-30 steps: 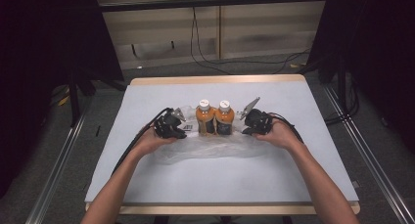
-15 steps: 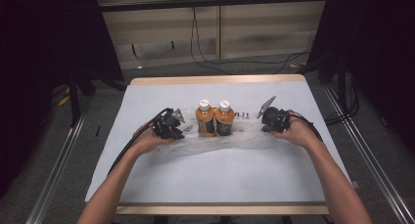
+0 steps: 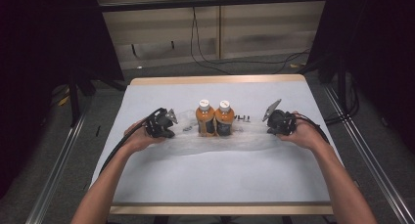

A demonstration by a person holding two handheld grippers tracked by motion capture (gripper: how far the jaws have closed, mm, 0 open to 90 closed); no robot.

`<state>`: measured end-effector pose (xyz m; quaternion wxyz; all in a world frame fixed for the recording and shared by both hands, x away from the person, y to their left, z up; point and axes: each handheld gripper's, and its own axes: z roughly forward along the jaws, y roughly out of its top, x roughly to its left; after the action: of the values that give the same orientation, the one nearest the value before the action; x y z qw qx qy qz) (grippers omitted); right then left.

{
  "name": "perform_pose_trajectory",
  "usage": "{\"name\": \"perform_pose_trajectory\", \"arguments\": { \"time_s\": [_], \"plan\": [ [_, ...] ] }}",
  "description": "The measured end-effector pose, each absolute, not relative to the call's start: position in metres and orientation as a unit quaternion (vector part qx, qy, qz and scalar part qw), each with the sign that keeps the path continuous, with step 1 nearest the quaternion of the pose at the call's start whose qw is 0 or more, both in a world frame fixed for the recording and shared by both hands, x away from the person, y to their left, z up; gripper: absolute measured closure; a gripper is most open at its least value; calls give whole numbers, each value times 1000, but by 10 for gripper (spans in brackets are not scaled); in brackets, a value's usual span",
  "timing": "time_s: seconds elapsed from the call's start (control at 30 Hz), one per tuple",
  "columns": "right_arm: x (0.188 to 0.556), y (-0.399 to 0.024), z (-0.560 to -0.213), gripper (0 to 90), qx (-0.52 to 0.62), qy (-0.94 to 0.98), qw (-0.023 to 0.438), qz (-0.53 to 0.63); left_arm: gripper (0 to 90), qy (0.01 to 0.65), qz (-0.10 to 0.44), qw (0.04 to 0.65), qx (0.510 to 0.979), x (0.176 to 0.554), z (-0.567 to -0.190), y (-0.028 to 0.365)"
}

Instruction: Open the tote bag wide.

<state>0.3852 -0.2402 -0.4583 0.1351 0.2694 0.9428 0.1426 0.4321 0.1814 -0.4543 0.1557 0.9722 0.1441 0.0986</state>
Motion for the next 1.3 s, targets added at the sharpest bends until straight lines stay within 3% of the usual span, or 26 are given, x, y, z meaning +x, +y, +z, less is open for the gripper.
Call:
{"name": "perform_pose_trajectory", "arguments": {
  "time_s": [0.1,0.3,0.47,0.93,1.2,1.3],
  "plan": [
    [380,-246,-458,900,272,941,129,155,900,172,78,185,964,435,-455,199],
    [378,-247,-458,900,272,940,133,158,900,160,98,167,968,435,-455,197],
    [382,-247,-460,900,280,935,145,164,900,190,113,179,959,445,-457,198],
    [392,-250,-464,900,313,916,161,194,900,220,96,229,943,455,-461,206],
    [387,-256,-457,900,327,896,140,265,896,227,82,324,915,445,-442,210],
    [384,-255,-448,900,325,883,131,313,848,228,81,346,907,440,-435,210]
  ]
}}
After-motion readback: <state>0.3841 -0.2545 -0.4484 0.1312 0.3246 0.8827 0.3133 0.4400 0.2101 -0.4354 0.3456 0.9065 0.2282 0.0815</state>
